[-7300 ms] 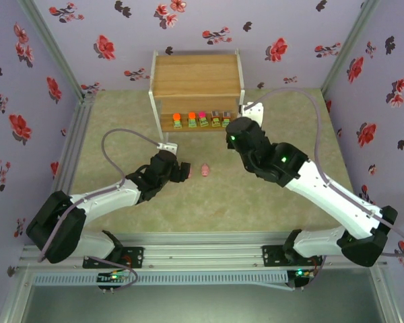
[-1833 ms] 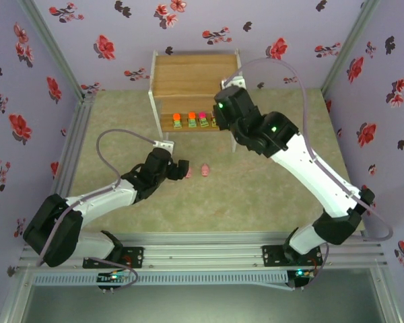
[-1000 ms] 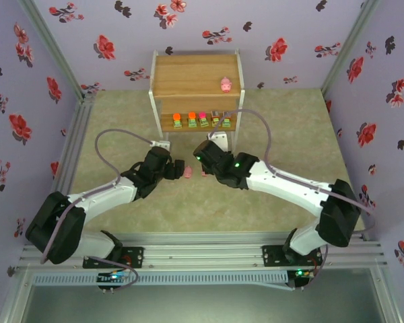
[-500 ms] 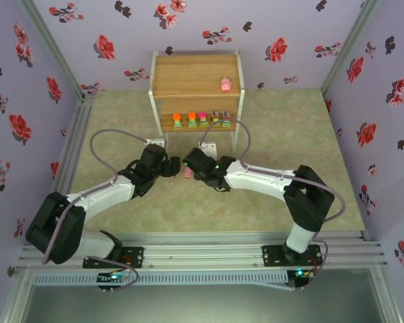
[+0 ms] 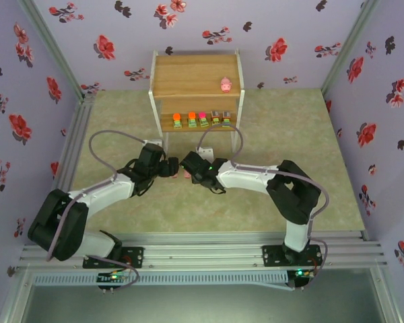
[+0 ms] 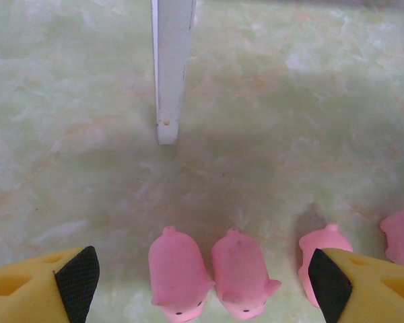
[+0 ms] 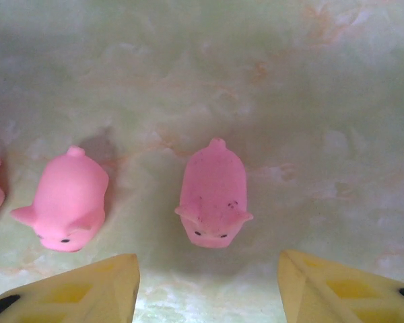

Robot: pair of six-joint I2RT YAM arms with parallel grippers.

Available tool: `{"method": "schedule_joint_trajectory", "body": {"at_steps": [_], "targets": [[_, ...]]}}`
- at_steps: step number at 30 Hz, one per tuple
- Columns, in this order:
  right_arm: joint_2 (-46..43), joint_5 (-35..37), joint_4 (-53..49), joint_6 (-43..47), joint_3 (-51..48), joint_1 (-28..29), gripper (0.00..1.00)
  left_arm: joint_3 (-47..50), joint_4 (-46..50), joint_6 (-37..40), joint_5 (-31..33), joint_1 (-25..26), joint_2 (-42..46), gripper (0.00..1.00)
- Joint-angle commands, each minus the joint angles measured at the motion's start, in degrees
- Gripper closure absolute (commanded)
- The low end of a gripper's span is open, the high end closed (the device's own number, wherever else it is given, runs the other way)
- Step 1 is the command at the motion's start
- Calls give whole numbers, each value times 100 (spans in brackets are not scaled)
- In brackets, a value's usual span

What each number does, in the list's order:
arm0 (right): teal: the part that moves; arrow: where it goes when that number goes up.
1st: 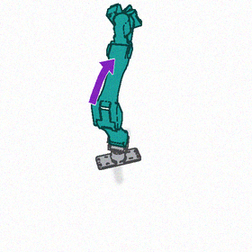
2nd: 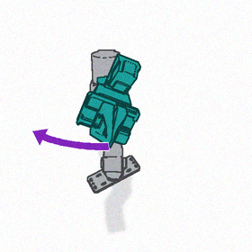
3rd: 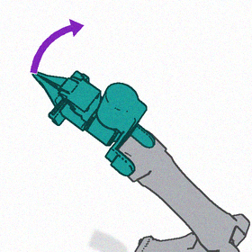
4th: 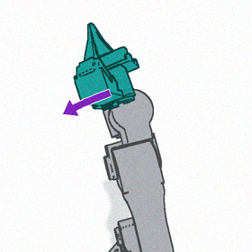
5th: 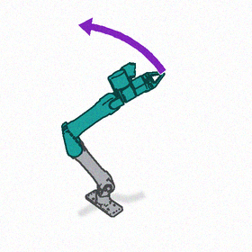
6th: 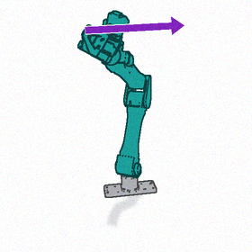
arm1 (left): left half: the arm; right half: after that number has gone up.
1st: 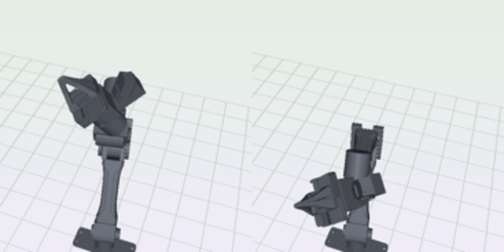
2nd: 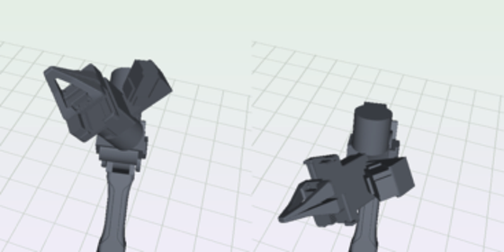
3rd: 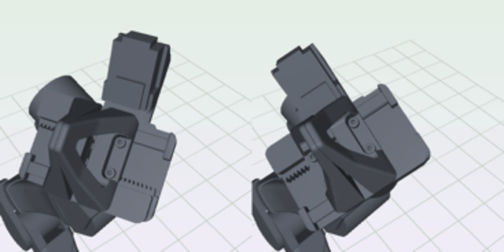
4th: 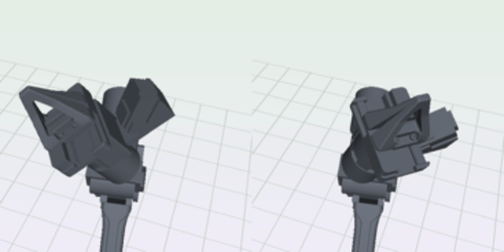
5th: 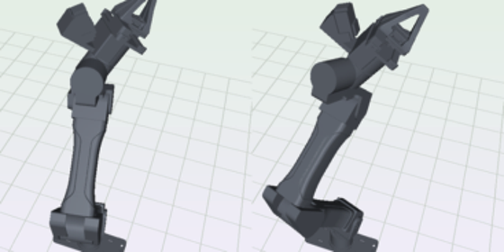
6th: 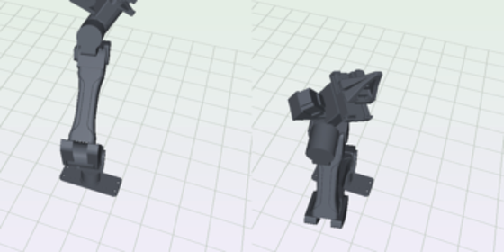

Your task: Place and organize the plastic toys onto the shelf

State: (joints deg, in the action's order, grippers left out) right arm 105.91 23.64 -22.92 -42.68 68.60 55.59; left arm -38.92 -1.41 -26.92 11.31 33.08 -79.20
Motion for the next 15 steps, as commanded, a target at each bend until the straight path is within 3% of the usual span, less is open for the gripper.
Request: {"method": "schedule_joint_trajectory", "body": {"at_steps": [1, 15], "targets": [[141, -27, 91, -139, 185, -89, 58, -179, 95, -64, -111, -38, -121, 14], [507, -132, 244, -158, 321, -297, 61, -200, 123, -59, -138, -39, -131, 14]]}}
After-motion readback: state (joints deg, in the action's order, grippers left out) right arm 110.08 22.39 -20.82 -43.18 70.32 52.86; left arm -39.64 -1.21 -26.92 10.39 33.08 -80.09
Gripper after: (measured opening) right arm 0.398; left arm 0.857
